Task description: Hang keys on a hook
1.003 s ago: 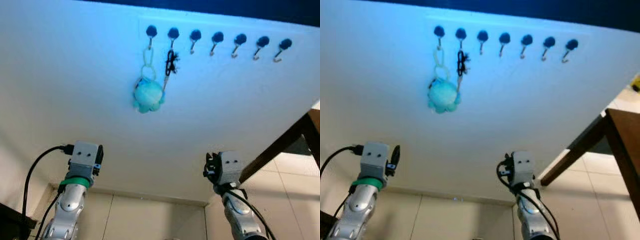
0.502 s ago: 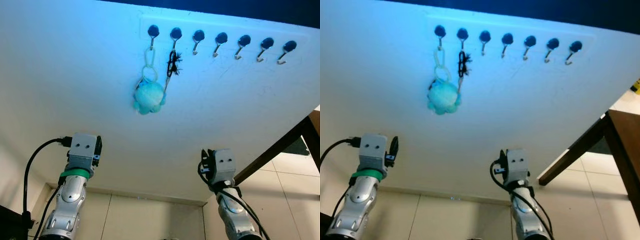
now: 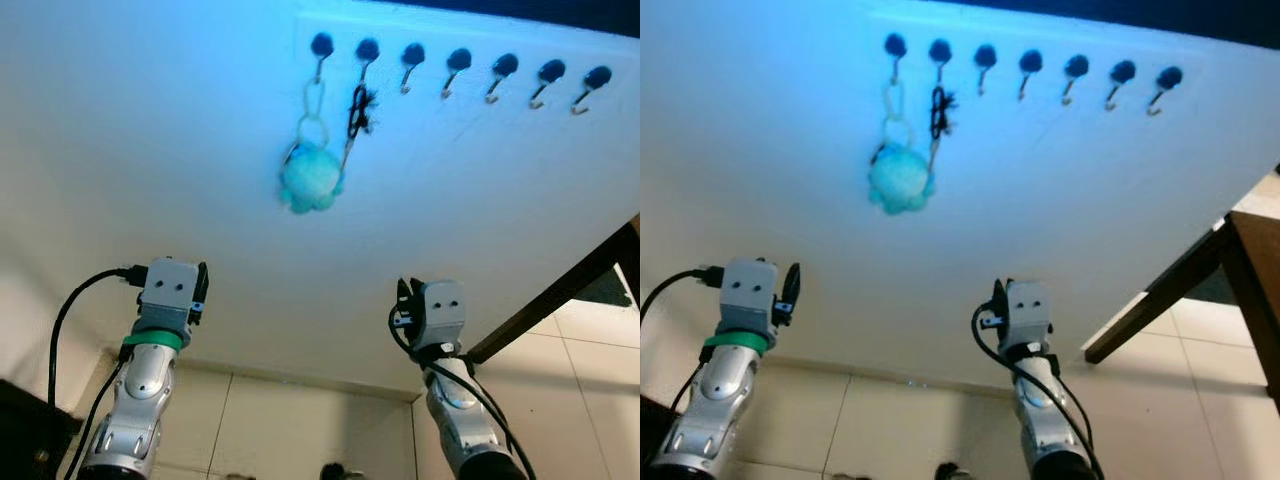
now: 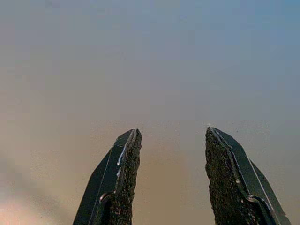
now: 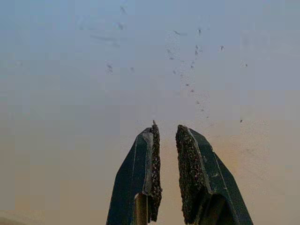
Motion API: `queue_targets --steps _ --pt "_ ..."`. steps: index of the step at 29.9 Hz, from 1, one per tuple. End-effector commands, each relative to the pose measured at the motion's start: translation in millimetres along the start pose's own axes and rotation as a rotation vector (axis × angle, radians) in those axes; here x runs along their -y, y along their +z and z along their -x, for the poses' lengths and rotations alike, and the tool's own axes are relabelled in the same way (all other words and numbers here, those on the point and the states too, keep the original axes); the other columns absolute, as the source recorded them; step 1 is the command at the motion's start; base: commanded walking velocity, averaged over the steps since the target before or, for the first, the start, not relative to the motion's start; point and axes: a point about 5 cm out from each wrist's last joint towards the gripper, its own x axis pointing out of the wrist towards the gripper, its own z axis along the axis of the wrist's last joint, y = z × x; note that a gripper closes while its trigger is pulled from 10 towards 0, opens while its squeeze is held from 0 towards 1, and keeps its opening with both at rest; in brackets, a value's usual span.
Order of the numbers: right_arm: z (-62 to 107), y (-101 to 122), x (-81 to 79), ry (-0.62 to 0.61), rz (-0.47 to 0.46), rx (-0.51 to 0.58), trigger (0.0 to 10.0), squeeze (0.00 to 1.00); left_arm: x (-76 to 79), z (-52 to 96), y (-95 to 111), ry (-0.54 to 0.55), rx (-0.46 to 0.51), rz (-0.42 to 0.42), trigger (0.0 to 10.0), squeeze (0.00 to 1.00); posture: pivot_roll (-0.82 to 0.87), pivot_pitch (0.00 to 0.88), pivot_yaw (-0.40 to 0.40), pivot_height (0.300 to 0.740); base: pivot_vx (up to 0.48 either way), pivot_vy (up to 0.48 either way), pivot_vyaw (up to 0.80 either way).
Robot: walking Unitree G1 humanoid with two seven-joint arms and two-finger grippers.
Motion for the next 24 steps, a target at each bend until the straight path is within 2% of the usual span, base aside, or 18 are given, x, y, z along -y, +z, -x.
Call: queue_targets --steps 1,8,22,24 --pt "0.7 -1 4.3 -0.02 -0.002 -0.008 10.0 0.0 1.9 2.1 -2 -0.013 -0.014 0.001 10.0 0.0 0.09 0.0 0.029 0.74 -0.472 0.0 0.0" --pt "-2.9 3 0.5 -0.018 -0.004 0.002 10.0 0.0 5.5 -0.1 5 -0.015 0.007 0.009 10.0 0.0 0.09 0.0 0.029 0.74 -0.472 0.0 0.0" --pt "-2.9 4 -5.2 -0.009 -0.003 0.003 10.0 0.0 0.7 1.9 6 -0.007 -0.002 0.006 10.0 0.0 0.09 0.01 0.039 0.74 -0.472 0.0 0.0" --pt "-6.8 8 -3.6 -0.018 -0.006 0.01 10.0 0.0 3.4 0.1 8 -0.019 -0.008 0.027 10.0 0.0 0.1 0.017 0.043 0.74 0.0 0.0 -0.65"
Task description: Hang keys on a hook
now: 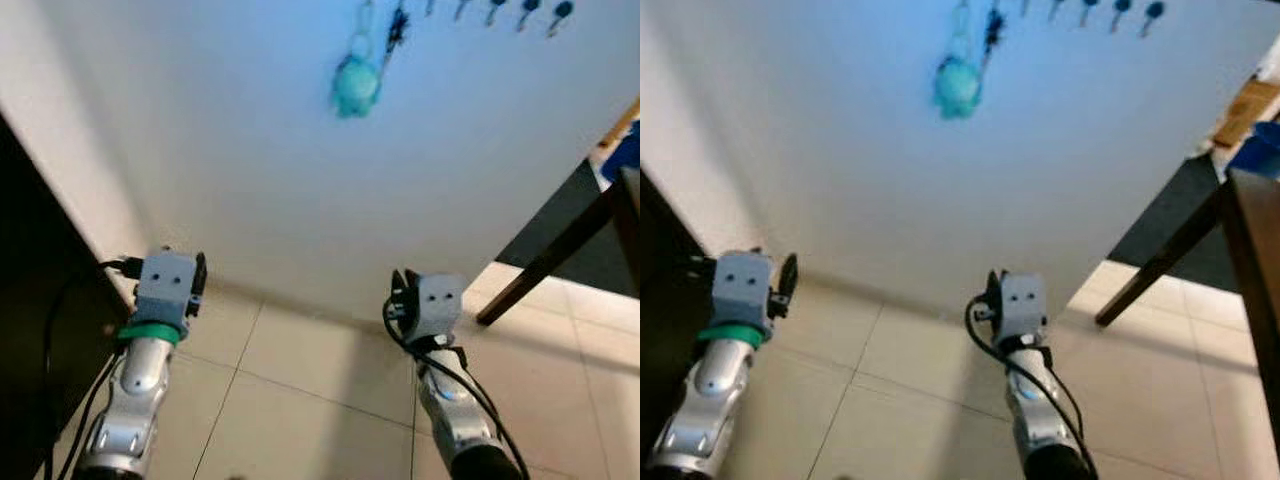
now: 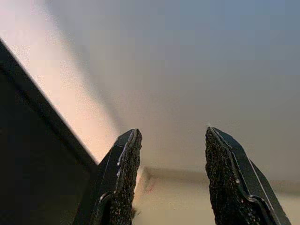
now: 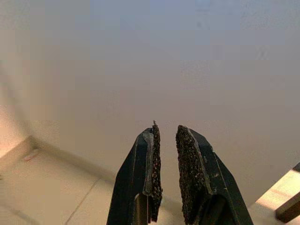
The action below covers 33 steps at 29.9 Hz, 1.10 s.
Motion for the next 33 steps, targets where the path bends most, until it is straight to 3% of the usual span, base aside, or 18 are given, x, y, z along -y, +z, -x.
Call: queue_targets --steps 1,4,6,10,12,17,24,33 --pt "4.2 -6 8.4 -0.031 0.003 -0.032 10.0 0.0 7.6 0.9 2 -0.025 -0.009 0.029 10.0 0.0 0.1 0.017 0.043 0.74 0.0 0.0 -0.8" --pt "-7.1 13 6.3 -0.04 -0.037 0.035 10.0 0.0 4.6 -5.4 12 -0.007 -0.046 0.135 10.0 0.0 0.09 0.005 0.041 0.74 0.0 0.0 -0.8" --pt "-9.7 19 4.5 -0.034 -0.041 0.057 10.0 0.0 3.4 -7.0 14 -0.003 -0.05 0.155 10.0 0.0 0.09 0.005 0.041 0.74 0.0 0.0 -0.8" --pt "-24.7 51 -1.6 -0.019 -0.073 0.171 10.0 0.0 -4.8 -19.4 39 0.01 0.016 0.16 10.0 0.0 0.11 0.013 0.041 0.74 0.0 0.0 -0.8" --pt "-24.7 51 -1.6 -0.019 -0.073 0.171 10.0 0.0 -4.8 -19.4 39 0.01 0.016 0.16 10.0 0.0 0.11 0.013 0.041 0.74 0.0 0.0 -0.8" --pt "-34.1 85 -13.0 0.022 -0.11 0.281 10.0 0.0 -13.8 -28.2 62 0.013 0.072 0.191 10.0 0.0 0.11 0.011 0.039 0.74 0.0 0.0 -0.8" --pt "-35.2 100 -15.5 0.028 -0.134 0.322 10.0 0.0 -15.7 -28.1 72 0.014 0.1 0.178 10.0 0.0 0.11 0.01 0.042 0.74 0.0 0.0 -0.8" --pt "-31.9 99 -16.9 0.033 -0.131 0.308 10.0 0.0 -13.6 -29.1 72 -0.021 0.075 0.177 10.0 0.0 0.1 0.005 0.047 0.74 0.0 0.0 -0.8"
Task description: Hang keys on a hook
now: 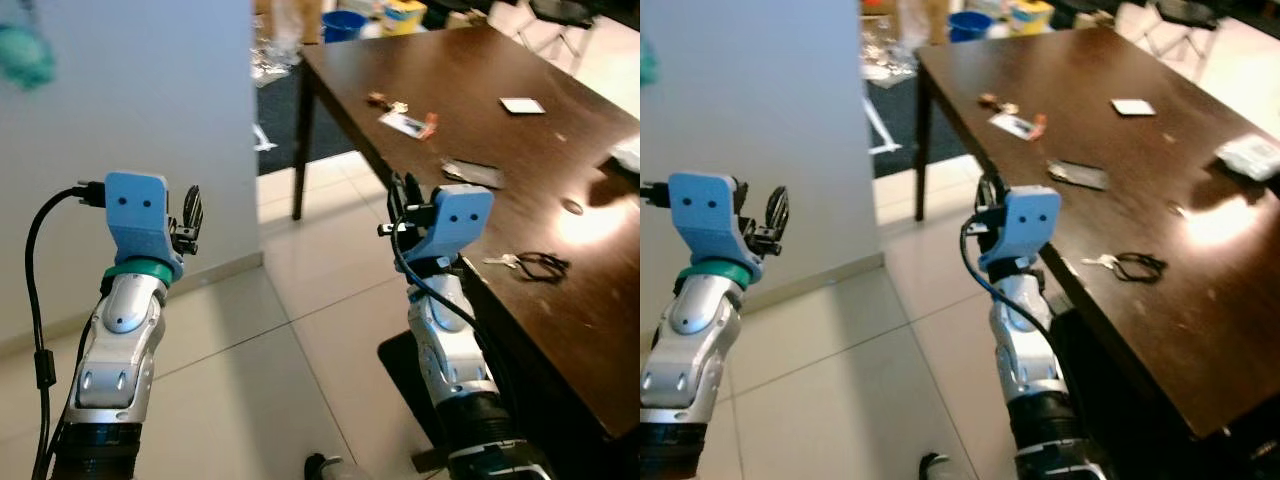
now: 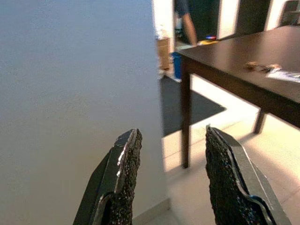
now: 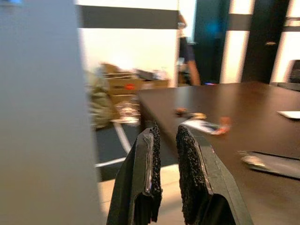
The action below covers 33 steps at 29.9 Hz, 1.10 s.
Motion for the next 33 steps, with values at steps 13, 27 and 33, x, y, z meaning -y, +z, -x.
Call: queue_targets --steps 13,27,33 --pt "4.2 2 7.1 -0.029 0.012 -0.016 10.0 0.0 0.2 -2.5 0 -0.026 -0.017 -0.02 10.0 0.0 0.08 0.001 0.054 0.74 0.0 0.0 -0.8" --pt "-0.9 10 7.9 0.026 0.086 0.018 10.0 0.0 0.5 2.4 2 -0.051 0.007 -0.066 10.0 0.0 0.1 0.001 0.046 0.74 0.0 0.0 -0.8" --pt "-2.9 11 18.1 0.023 0.122 0.014 10.0 0.0 0.1 4.5 3 -0.07 -0.009 -0.035 10.0 0.0 0.11 0.01 0.046 0.74 0.0 0.0 -0.8"
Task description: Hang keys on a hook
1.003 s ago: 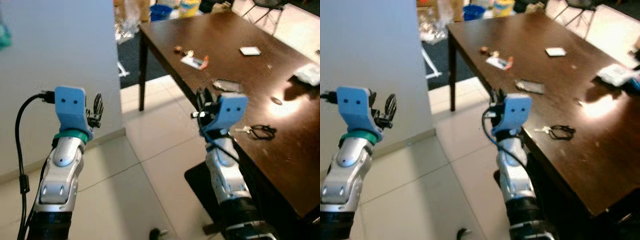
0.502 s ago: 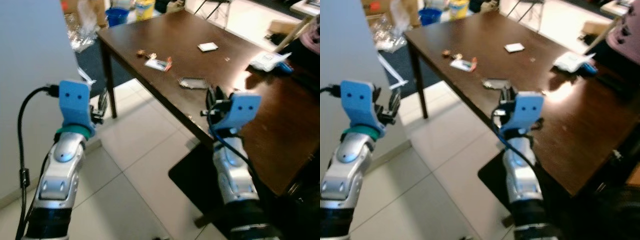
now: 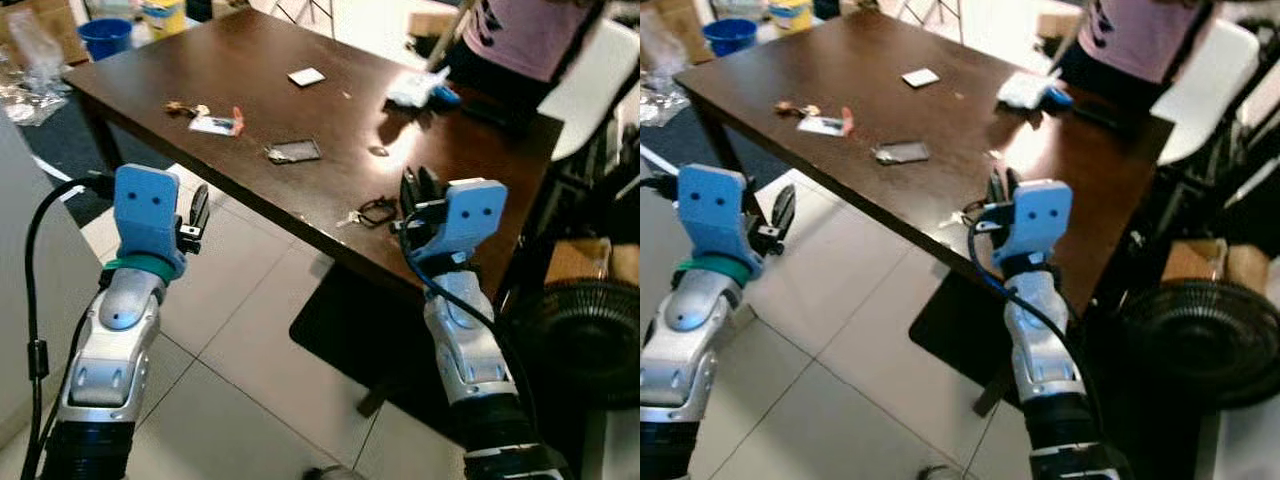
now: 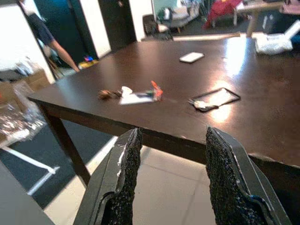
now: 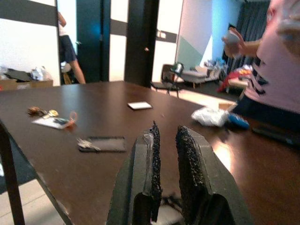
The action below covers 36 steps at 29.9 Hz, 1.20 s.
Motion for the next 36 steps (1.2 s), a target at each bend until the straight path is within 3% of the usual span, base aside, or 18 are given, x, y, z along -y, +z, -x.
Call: queue_targets --steps 1,6,14,36 --pt "-0.2 0 7.4 -0.012 0.023 -0.001 10.0 0.0 5.1 2.1 0 -0.025 -0.007 0.015 10.0 0.0 0.11 0.01 0.046 0.74 0.0 0.0 -0.8" --pt "2.2 -1 3.0 -0.003 0.022 -0.005 10.0 0.0 8.3 3.4 1 -0.033 -0.006 0.031 10.0 0.0 0.11 0.015 0.046 0.74 0.0 0.0 -0.8" --pt "5.1 -2 -4.5 0.025 0.032 -0.006 10.0 0.0 4.9 2.6 1 -0.004 0.015 -0.019 10.0 0.0 0.11 0.02 0.046 0.74 0.0 0.0 -0.5" --pt "5.9 -3 -19.5 0.093 0.018 -0.004 10.0 0.0 -2.4 5.2 0 0.045 0.011 -0.038 10.0 0.0 0.13 0.032 0.045 0.74 0.479 0.0 0.0"
